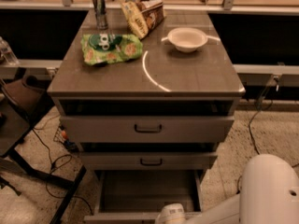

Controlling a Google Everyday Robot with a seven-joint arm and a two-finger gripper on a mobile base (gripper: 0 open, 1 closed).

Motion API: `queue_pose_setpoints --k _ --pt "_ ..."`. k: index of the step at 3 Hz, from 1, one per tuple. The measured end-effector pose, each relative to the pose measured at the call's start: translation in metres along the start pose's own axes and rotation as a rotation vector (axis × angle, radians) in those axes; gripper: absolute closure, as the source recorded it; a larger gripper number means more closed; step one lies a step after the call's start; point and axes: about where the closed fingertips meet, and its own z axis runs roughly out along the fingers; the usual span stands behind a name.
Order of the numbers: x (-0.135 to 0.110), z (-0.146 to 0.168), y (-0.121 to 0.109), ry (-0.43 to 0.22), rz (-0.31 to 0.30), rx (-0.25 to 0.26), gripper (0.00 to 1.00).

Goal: Open bottom drawer

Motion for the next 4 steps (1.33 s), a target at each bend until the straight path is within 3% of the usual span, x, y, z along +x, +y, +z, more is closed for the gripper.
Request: queue_pose_setpoints --k 2,3,4 --pt "-0.002 -0.015 -0.009 0.023 -0.012 0.012 1.0" --pt "-0.005 -0.046 -0.03 0.067 -0.044 0.039 1.0" --pt "-0.01 -0.107 -0.071 0.163 -0.104 0.085 1.0"
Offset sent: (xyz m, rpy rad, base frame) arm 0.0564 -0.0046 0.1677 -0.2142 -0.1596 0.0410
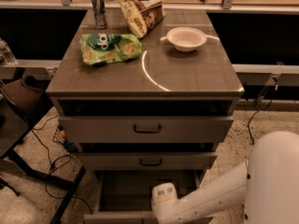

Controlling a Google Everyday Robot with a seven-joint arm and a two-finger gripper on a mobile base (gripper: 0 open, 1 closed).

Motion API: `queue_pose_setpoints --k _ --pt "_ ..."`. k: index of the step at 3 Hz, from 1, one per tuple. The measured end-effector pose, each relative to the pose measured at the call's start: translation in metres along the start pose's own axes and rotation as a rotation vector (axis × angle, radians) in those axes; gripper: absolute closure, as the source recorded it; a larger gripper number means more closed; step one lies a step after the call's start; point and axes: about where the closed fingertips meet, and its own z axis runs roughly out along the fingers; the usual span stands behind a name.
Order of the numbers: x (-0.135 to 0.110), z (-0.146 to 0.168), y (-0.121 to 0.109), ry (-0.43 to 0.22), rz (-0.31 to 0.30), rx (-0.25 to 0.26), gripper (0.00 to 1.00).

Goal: Open bottom drawer

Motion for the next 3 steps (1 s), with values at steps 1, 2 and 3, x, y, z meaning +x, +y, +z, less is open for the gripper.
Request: queue_pose_setpoints --k 1,2,3 --pt "0.017 -0.03 -0.034 0.074 -0.046 0.054 1.0" --pt "0.055 -0.038 -0.06 0.138 -0.083 0.131 1.0" --pt "0.088 -0.032 -0.069 0.144 -0.079 0.173 1.0"
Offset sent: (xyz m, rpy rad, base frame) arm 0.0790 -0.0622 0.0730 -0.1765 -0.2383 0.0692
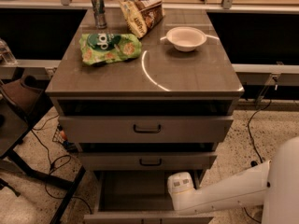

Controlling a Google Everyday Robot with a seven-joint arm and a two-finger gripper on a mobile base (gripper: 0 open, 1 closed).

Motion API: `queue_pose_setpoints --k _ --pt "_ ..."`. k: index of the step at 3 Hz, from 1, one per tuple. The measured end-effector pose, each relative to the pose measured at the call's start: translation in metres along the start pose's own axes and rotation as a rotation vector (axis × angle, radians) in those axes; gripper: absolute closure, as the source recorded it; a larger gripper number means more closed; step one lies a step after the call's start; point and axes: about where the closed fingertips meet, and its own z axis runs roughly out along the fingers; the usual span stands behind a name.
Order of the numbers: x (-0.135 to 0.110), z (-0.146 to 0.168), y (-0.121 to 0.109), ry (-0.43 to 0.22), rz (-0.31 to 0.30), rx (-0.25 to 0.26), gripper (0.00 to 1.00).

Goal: Open bottom drawer

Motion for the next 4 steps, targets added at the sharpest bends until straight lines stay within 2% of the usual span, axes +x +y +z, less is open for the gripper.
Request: queue_pose_setpoints --k 1,2,3,4 --pt "0.031 0.024 0.006 -0.009 0.039 -0.004 1.0" --pt "0.048 0.059 0.022 -0.039 0.094 -0.045 1.0" --pt "0.048 0.098 0.045 -0.085 0.148 -0.083 1.0" --pt "0.047 0.102 0.049 -0.086 0.152 -0.089 1.0"
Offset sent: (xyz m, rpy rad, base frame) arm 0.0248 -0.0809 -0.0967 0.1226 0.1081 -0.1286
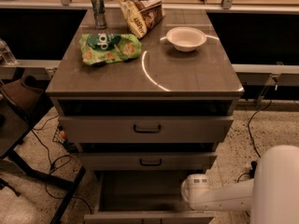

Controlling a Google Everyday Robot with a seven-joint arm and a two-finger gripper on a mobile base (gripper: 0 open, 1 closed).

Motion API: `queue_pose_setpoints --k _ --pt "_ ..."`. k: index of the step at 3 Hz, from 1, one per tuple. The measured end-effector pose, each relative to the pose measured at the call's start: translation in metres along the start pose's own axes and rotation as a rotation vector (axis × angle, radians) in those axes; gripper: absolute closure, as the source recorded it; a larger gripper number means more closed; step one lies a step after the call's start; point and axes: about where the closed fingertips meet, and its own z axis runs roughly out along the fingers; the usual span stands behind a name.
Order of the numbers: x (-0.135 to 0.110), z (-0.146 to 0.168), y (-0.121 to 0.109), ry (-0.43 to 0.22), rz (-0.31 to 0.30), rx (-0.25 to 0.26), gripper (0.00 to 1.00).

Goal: Open bottom drawer

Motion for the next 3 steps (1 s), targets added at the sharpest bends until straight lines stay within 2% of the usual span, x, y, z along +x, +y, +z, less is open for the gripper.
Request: queue_pose_setpoints --k 2,3 --pt "0.01 0.046 0.037 -0.047 0.049 -0.059 1.0" --pt "0.01 0.068 0.06 -0.1 0.081 -0.1 1.0"
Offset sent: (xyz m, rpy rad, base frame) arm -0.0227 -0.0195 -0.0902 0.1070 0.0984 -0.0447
